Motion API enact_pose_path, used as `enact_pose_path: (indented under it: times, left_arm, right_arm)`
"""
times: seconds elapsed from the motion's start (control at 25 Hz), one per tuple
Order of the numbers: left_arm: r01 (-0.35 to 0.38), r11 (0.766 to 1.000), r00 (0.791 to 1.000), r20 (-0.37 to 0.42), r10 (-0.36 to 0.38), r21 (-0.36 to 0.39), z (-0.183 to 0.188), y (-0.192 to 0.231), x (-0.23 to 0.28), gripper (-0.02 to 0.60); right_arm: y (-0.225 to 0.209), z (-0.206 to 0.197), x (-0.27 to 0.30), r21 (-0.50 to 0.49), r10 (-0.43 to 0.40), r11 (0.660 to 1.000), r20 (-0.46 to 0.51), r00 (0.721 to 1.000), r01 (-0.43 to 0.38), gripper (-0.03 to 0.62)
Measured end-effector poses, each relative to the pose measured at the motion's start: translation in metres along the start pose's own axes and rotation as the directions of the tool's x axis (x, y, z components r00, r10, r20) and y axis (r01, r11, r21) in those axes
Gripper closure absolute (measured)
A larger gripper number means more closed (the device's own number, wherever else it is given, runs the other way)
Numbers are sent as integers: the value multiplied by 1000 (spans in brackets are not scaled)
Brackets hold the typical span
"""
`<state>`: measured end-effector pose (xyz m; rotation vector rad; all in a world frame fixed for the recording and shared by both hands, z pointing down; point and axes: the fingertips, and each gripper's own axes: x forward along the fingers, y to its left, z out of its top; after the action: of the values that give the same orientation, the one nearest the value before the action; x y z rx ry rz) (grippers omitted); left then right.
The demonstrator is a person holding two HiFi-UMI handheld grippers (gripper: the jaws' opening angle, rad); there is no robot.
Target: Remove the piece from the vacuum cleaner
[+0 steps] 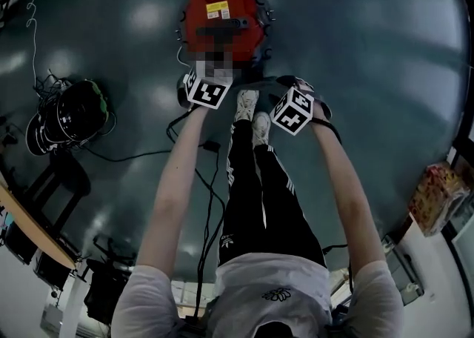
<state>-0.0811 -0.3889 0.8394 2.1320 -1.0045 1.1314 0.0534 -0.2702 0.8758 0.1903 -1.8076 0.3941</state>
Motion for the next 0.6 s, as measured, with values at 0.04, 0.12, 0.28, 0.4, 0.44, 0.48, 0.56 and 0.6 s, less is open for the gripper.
enact_pose_path:
  times: [0.04, 0.12, 0.28, 0.4, 0.44, 0.48, 0.56, 0.6]
  left_arm:
    - [7, 1000, 1000, -7, -7, -4, -2, 0, 3, 581]
    - [22, 1000, 1000, -11, -23, -22, -5, -1, 6, 580]
    - [52, 997, 996, -80, -48, 48, -4, -3, 9, 580]
    - [49, 991, 991, -130, -33, 123, -3, -7, 9, 580]
    - [45, 990, 990, -135, -27, 133, -3, -7, 9, 580]
    - [42, 990, 990, -137, -23, 135, -3, -7, 8, 580]
    - [43, 992, 990, -136, -27, 122, -4, -5, 9, 580]
    - [49, 992, 990, -136, -33, 113, -4, -5, 9, 580]
  right_arm:
    - [-2, -4, 6, 23, 8, 1000, -13, 1000, -8, 381]
    - [-6, -12, 16, 40, 18, 999, -46, 999, -16, 381]
    - [-14, -24, 33, 57, 28, 998, -102, 994, -22, 381]
    - [-15, -21, 38, 52, 3, 999, -107, 994, 2, 414]
    - [-16, -21, 41, 39, -14, 999, -117, 993, 19, 445]
    - [-16, -20, 44, 22, -30, 999, -130, 991, 33, 506]
    - [-13, -20, 48, -17, -41, 999, -153, 987, 39, 548]
    - [-12, -21, 49, -31, -42, 999, -158, 986, 38, 549]
